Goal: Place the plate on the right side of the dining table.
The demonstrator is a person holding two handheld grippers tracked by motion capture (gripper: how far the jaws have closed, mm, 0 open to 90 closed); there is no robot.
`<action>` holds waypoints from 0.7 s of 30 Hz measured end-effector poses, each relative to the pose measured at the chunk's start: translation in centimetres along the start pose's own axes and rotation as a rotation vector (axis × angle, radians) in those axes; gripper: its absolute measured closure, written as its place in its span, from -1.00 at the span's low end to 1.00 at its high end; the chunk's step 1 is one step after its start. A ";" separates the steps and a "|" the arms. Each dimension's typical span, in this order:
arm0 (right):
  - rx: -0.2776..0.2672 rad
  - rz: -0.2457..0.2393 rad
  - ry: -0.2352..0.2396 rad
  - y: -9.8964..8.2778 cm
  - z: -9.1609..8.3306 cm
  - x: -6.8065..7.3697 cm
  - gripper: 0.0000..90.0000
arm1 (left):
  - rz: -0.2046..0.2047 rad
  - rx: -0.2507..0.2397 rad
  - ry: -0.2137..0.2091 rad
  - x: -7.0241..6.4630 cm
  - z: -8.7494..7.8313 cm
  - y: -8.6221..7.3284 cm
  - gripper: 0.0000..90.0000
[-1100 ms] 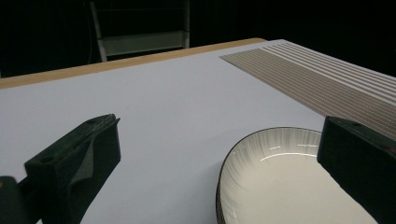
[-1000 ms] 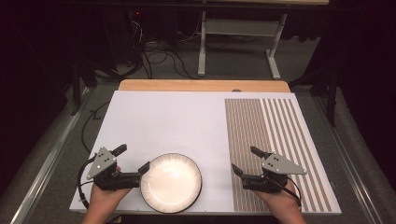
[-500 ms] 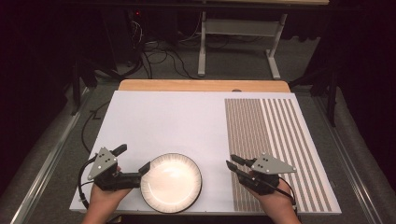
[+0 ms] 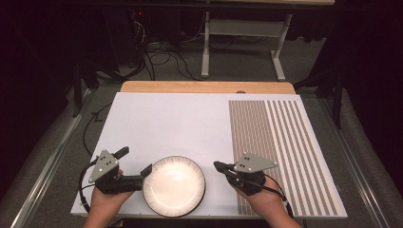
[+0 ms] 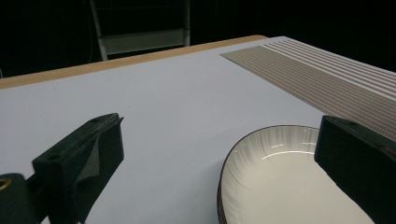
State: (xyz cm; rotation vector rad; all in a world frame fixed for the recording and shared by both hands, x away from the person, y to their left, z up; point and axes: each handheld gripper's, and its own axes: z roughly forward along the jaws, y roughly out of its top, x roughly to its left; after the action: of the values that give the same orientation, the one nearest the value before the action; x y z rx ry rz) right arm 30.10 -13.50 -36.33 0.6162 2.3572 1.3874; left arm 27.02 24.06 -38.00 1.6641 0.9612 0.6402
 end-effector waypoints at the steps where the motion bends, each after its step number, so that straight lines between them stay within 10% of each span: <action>1: 0.002 -0.002 0.011 0.1 0.2 0.1 1.00 | 0.002 -0.001 0.002 0.0 0.0 0.0 -0.96; 21: 0.165 -0.021 0.137 -1.8 2.9 2.0 1.00 | -0.001 -0.003 -0.009 -0.1 -0.2 0.1 -0.97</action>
State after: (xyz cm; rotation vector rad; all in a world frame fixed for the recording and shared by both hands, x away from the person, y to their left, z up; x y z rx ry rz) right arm 29.42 -11.10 -39.39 0.5540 2.5985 1.2729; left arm 26.83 24.08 -37.89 1.6629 0.9539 0.6324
